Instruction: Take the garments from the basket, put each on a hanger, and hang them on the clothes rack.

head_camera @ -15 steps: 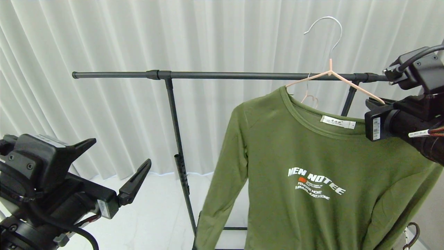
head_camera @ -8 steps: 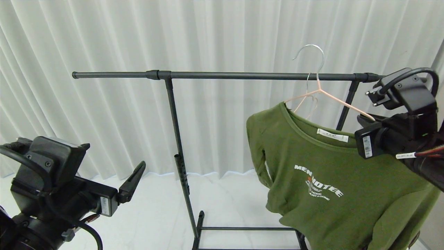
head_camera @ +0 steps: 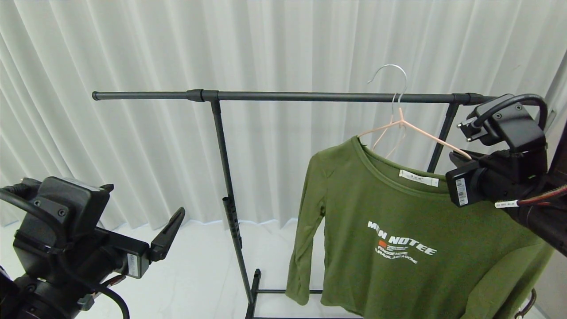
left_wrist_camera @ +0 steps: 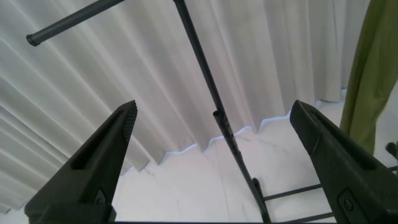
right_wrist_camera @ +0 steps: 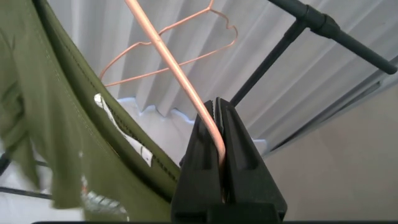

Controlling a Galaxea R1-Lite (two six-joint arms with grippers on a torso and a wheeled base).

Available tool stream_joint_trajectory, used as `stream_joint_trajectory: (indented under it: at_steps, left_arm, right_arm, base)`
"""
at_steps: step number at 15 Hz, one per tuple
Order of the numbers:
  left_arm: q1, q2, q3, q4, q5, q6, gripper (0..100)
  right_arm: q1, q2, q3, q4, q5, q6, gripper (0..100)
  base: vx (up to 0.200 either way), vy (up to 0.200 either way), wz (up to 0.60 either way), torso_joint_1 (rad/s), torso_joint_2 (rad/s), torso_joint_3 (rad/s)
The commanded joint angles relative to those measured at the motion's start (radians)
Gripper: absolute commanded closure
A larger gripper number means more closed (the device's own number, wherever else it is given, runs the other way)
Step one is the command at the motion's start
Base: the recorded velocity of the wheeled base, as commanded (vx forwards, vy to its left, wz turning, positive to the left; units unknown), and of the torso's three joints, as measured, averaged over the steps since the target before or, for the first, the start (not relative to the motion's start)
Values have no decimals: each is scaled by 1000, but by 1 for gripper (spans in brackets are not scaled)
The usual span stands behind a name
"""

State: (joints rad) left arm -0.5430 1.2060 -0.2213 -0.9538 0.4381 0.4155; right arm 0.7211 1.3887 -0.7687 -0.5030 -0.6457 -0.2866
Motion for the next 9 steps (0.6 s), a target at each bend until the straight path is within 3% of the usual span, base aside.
stream_joint_trajectory:
  at_steps: [1,9]
  left_arm:
    - [0,1,0,0,1,0,0]
    - [0,1,0,0,-1,-1,0]
  right_arm:
    - [0,3,0,0,0,0,100]
    - [0,3,2,0,0,0,100]
  base:
    - [200,0,0,-2,7,2]
    - [200,0,0,1,1,1]
